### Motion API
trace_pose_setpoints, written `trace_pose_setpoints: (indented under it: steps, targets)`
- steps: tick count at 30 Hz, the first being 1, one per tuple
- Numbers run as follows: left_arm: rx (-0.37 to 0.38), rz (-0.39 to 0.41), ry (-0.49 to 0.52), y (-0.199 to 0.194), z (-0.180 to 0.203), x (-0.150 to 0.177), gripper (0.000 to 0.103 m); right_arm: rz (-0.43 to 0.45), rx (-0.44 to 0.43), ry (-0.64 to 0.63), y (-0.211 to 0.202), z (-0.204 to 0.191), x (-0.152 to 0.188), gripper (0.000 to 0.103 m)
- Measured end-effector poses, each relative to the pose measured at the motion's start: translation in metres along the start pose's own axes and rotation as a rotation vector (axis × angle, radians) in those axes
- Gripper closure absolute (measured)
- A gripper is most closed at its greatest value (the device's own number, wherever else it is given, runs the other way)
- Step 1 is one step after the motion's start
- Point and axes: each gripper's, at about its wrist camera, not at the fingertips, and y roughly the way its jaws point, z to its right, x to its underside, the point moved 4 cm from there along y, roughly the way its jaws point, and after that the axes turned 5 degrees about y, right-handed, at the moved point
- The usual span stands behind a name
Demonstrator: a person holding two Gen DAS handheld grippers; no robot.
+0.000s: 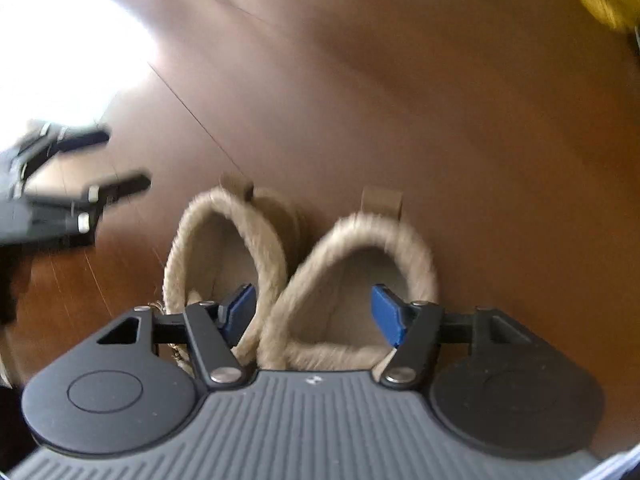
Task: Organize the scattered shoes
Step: 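Lower the right tool onto the fleece collars of the brown buckled slippers, then close the right tool on the collars of both brown slippers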
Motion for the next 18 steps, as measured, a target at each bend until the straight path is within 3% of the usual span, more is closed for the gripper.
trace_pose_setpoints:
  steps: [5,6,7,10,14,18]
  targets:
    - [-0.008,-0.004,0.116,-0.004,0.018,0.015,0.017,0.073,0.097,-0.002,0.015,-0.02,0.01,0.045]
    - [-0.009,0.003,0.13,-0.003,0.019,0.017,0.017,0.074,0.116,-0.01,0.021,-0.023,0.01,0.051]
    - [-0.013,0.01,0.122,-0.003,0.016,0.018,0.017,0.075,0.127,-0.021,0.028,-0.026,0.011,0.075]
    - [-0.027,0.017,0.067,0.0,0.002,0.023,0.017,0.088,0.174,-0.118,0.037,-0.038,0.013,0.076]
    - [0.005,0.026,-0.002,0.006,-0.01,0.019,0.017,0.112,0.131,-0.157,0.032,-0.041,0.012,0.089]
    - [0.017,0.093,0.028,0.009,-0.012,0.011,0.017,0.236,0.111,-0.146,0.02,-0.048,-0.011,0.089]
